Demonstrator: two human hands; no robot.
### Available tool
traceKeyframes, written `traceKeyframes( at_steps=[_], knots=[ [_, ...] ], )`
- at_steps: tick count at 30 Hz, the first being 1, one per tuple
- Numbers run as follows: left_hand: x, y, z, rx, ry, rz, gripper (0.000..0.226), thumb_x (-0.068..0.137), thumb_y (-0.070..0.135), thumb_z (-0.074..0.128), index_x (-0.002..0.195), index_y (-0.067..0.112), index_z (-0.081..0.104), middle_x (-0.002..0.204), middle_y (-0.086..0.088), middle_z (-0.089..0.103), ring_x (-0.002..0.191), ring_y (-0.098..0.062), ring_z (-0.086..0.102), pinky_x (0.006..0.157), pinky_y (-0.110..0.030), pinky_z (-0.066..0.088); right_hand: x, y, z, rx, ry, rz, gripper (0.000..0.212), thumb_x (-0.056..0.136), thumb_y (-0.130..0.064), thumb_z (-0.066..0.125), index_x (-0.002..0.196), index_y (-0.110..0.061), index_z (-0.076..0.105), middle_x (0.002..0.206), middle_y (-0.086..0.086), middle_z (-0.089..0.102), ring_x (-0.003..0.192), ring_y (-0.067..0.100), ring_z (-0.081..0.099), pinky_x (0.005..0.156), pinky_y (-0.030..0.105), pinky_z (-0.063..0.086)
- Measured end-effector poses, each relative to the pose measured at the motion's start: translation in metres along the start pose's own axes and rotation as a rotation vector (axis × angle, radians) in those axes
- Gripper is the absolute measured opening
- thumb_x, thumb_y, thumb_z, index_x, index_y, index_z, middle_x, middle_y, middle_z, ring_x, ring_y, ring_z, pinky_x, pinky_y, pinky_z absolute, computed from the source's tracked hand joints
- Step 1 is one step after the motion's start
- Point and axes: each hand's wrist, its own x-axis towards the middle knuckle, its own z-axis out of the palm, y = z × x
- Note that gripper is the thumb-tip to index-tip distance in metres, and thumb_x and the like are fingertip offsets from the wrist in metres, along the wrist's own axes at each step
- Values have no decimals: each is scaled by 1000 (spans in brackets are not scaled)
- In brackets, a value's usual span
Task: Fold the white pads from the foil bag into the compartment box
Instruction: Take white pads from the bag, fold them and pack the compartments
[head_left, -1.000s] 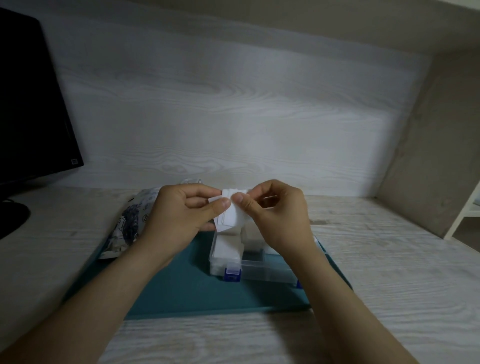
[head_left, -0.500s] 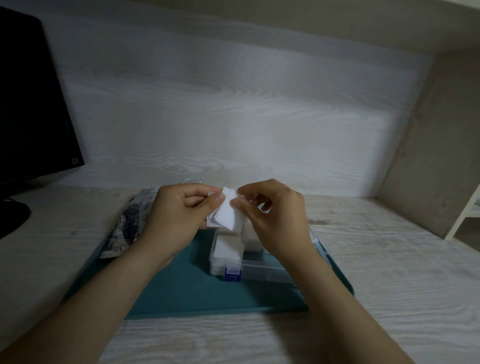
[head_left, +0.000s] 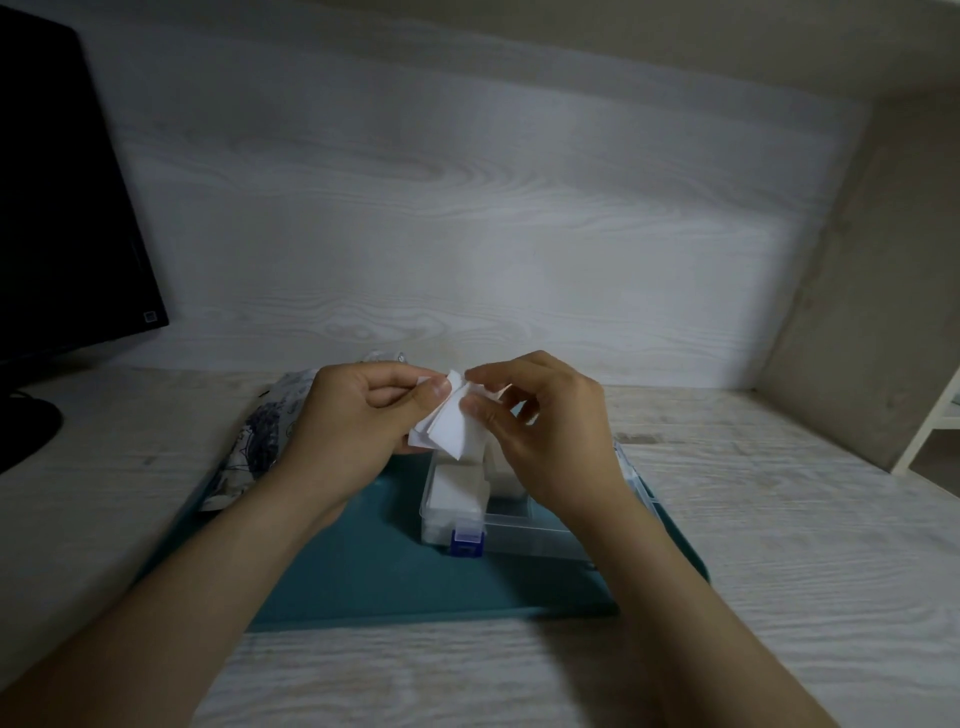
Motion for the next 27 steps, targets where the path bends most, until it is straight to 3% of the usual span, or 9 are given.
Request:
traceKeyframes(
  at_steps=[4,8,12,18,27],
  knots=[
    [0,1,0,-22,11,-12,11,96,14,74,104,10,80,94,-8,82,89,-25,80,73,-35,67,-1,-2,-3,11,56,-22,11,87,-23,86,97,-26,82,97,-12,73,85,7,67,72,11,48],
    [0,0,-2,31,30,26,10,96,13,76,104,9,81,90,-8,82,84,-24,81,70,-33,66,-2,-8,-7,86,8,-5,7,89,-23,83,93,-25,79,96,-15,74,96,7,67,81,8,42],
    [0,0,-2,47,1,30,11,97,12,73,104,7,80,90,-8,82,82,-23,81,66,-27,63,-2,-14,-10,192,-90,28,3,91,-19,82,94,-20,80,88,-14,77,87,7,69,78,5,42],
    [0,0,1,-23,-62,-21,13,100,11,69,107,6,79,93,-11,82,88,-26,80,69,-34,66,1,-8,-7,153,-15,85,11,90,-19,83,99,-21,79,86,-16,76,83,-2,68,72,4,44],
    [0,-2,0,12,-93,2,15,102,12,66,108,6,79,95,-14,81,92,-29,80,74,-43,67,0,-8,-5,56,6,55,18,89,-22,83,107,-21,81,90,-20,71,92,-4,64,77,3,43]
  ],
)
